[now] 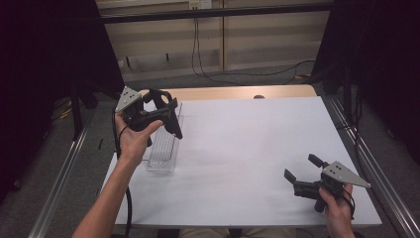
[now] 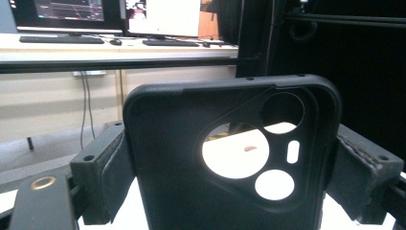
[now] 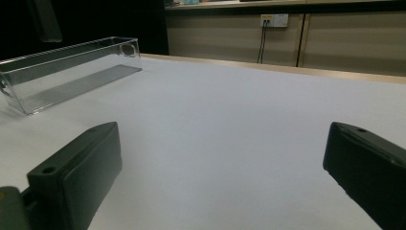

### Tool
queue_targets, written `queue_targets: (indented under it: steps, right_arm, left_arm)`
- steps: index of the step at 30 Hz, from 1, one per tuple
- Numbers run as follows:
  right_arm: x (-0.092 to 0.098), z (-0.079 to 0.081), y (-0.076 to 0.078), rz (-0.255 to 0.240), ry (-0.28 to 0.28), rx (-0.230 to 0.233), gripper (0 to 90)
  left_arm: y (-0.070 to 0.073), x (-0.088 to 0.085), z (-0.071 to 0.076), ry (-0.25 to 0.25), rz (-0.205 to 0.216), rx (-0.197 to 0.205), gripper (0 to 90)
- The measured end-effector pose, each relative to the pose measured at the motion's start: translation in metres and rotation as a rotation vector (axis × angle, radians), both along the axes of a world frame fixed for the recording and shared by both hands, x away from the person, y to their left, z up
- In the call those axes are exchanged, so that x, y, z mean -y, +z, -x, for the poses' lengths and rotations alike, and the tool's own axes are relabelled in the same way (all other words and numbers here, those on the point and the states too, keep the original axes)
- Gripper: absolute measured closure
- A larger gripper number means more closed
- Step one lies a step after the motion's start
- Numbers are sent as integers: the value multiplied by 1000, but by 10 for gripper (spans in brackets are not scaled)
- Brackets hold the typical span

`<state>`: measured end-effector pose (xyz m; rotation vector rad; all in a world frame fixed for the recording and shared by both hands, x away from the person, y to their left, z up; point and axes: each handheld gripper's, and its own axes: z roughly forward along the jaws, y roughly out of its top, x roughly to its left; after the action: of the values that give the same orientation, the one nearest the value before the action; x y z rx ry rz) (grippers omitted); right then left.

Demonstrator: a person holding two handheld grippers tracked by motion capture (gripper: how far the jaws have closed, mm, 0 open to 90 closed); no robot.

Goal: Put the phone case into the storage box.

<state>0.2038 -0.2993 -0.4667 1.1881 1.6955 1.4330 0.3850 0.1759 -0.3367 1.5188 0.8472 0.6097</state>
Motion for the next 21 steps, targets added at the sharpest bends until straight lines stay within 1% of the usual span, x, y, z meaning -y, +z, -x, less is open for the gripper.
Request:
queue_targets:
  steps: [3,6,8,9,11,12,13,14,15,16,18,21]
  right_arm:
    - [0,0,0,-1,-2,-1,0]
    - [0,0,0,-1,1,-4,0]
    - [1,0,0,0,-3,-4,0]
    - [0,0,0,0,-2,-6,0]
    - [0,0,0,0,1,-3,0]
    - [0,0,0,-6,-4,-4,0]
    - [0,0,0,-2,-1,-3,0]
    - [0,0,0,0,2,-3,0]
    - [1,0,-1,-1,2,-6,0]
    - [0,0,-1,-9,-8,-3,0]
    - [0,0,-1,-9,-3,-5,0]
    - [0,1,-1,-4,1,-7,0]
  left_arm:
    - [2,0,-4,10,12,10,139]
    - [3,0,-8,18,11,12,139]
    - [3,0,-11,38,9,16,139]
    - [3,-1,-13,39,15,18,139]
    - [4,-2,-16,46,11,23,139]
    - [5,-2,-17,59,10,23,139]
    - [5,-2,-20,60,15,29,139]
    - [6,-2,-22,61,3,23,139]
    - [6,-2,-25,59,3,23,139]
    - [7,-2,-27,61,5,25,139]
    - [7,-3,-31,69,-5,33,139]
    - [7,-3,-36,91,3,28,138]
